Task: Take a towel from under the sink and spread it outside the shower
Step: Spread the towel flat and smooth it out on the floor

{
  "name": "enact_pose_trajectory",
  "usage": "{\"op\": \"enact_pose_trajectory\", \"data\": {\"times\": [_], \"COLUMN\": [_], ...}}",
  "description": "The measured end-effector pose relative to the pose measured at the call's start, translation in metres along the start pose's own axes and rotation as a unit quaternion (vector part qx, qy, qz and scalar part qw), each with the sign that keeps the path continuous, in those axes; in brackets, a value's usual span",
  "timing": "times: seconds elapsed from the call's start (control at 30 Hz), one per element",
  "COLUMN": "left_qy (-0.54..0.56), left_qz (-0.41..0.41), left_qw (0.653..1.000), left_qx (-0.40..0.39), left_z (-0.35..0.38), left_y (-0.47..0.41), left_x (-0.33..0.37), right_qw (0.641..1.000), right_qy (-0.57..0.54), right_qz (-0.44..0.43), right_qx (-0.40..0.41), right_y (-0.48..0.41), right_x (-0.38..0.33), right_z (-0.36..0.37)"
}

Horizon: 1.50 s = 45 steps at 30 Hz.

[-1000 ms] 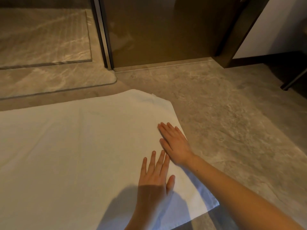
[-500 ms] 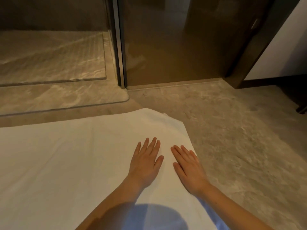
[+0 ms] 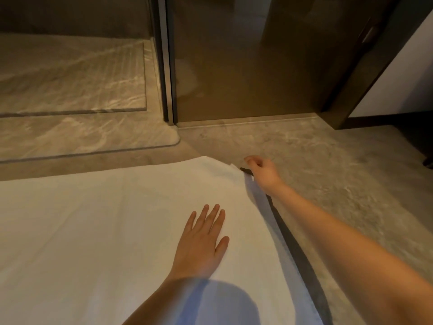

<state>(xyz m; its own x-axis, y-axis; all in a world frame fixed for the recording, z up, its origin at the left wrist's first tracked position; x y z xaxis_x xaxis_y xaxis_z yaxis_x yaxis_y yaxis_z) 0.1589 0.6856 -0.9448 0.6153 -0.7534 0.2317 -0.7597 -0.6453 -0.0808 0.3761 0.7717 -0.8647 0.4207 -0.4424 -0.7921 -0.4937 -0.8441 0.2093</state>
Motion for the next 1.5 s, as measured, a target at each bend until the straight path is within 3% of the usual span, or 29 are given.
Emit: {"op": "enact_pose_trajectory", "data": {"times": [0.23, 0.47, 0.63, 0.7, 0.8, 0.9, 0.97, 1.23, 1.37, 1.5], "left_qy": [-0.003, -0.002, 0.001, 0.001, -0.002, -0.007, -0.014, -0.004, 0.0, 0.01], "left_qz": [-0.005, 0.0, 0.001, 0.004, -0.001, -0.005, -0.009, -0.011, -0.015, -0.019], "left_qw": [1.0, 1.0, 1.0, 1.0, 1.0, 1.0, 1.0, 1.0, 1.0, 1.0], "left_qx": [0.006, 0.009, 0.004, 0.012, -0.002, 0.002, 0.001, 0.014, 0.004, 0.005], "left_z": [-0.002, -0.008, -0.009, -0.006, -0.01, -0.008, -0.003, -0.002, -0.004, -0.006], "left_y": [-0.003, -0.002, -0.002, -0.002, -0.002, -0.003, -0.004, -0.002, -0.002, 0.002], "left_x": [0.001, 0.003, 0.004, 0.002, 0.005, 0.005, 0.002, 0.001, 0.001, 0.004], "right_qw": [0.974, 0.989, 0.99, 0.985, 0.977, 0.94, 0.902, 0.916, 0.913, 0.953], "right_qy": [0.226, 0.118, 0.046, 0.065, 0.12, 0.236, 0.31, 0.367, 0.384, 0.263], "right_qz": [0.034, 0.089, 0.054, 0.062, -0.034, -0.245, -0.289, -0.161, -0.135, -0.152], "right_qx": [0.01, 0.011, 0.121, 0.148, 0.172, 0.009, -0.08, -0.01, -0.024, -0.002], "right_y": [-0.034, -0.035, -0.037, -0.036, -0.013, 0.023, 0.032, -0.007, -0.003, 0.037], "right_x": [0.007, 0.012, 0.004, 0.005, -0.001, -0.008, 0.004, 0.028, 0.024, 0.008], "right_z": [0.034, 0.04, 0.018, 0.013, 0.025, 0.075, 0.098, 0.077, 0.076, 0.077]}}
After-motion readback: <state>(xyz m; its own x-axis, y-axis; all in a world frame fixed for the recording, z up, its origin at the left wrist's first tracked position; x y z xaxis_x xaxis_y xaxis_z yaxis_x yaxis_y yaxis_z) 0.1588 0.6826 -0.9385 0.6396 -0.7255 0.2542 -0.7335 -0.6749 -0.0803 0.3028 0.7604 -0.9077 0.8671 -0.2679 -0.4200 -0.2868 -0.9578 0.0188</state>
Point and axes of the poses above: each hand's wrist, its own y-axis away from the middle knuckle, its own z-axis out of the palm, x = y × z, the point moved 5 cm from there along -y, towards the middle knuckle, and after that the axes turned 11 degrees about z, right-handed, at the moved point
